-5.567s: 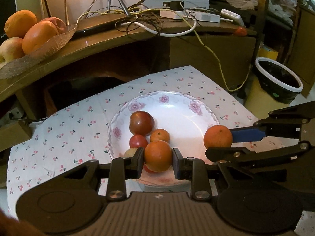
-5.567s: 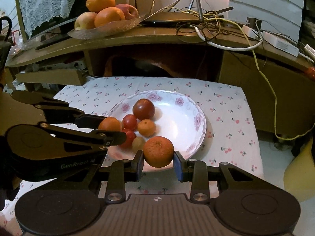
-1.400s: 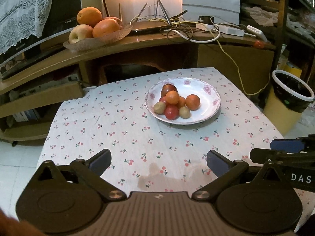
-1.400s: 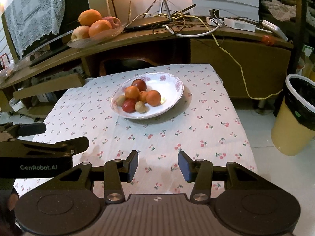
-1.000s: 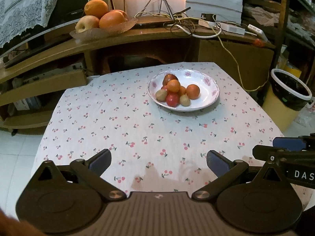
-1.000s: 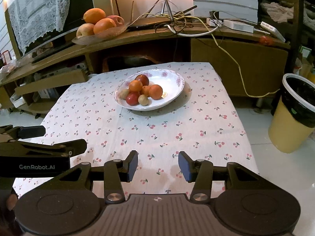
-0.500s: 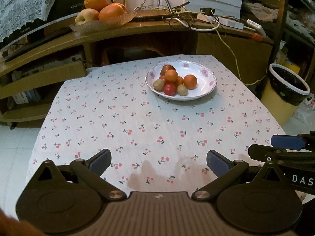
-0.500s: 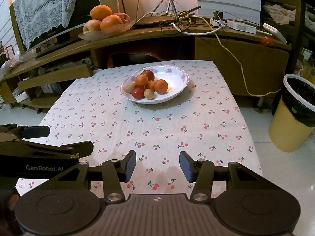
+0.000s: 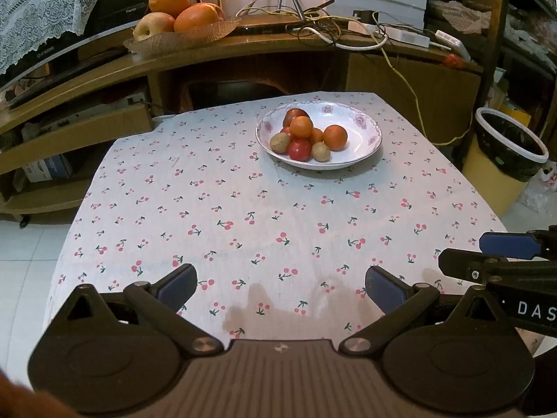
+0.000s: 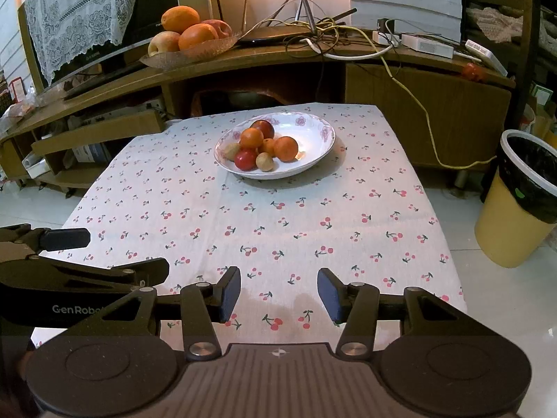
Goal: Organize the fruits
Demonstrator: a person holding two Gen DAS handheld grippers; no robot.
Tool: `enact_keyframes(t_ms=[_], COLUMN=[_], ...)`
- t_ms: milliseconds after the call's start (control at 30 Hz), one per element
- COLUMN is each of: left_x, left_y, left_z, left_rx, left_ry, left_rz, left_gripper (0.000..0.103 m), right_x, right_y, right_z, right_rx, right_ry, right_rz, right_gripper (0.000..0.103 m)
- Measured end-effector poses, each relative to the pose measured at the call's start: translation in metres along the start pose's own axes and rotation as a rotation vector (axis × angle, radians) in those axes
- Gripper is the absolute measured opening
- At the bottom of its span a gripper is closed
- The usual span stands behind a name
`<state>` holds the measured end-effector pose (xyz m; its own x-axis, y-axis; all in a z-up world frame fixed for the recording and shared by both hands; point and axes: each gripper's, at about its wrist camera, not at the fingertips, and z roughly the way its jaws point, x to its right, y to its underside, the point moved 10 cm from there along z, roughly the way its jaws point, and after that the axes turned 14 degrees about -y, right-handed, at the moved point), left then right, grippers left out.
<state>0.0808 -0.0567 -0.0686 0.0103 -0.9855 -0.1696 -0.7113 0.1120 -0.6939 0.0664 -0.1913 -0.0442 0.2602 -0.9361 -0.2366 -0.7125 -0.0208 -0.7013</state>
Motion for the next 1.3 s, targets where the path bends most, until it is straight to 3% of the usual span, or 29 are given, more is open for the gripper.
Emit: enact_keyframes(t_ms=[1300], left_x=[-0.0010], left_y=[0.0036], left_z=[0.0035], left_rx=[0.004], left_ry=[-0.025], left_rz=[0.015], left_gripper=[0.103], right_x=[-0.0005], right_y=[0.0050], right_z=[0.0033], right_rx=[-0.011], right_ry=[0.004], right_rz=[-0.003], right_gripper=[0.055])
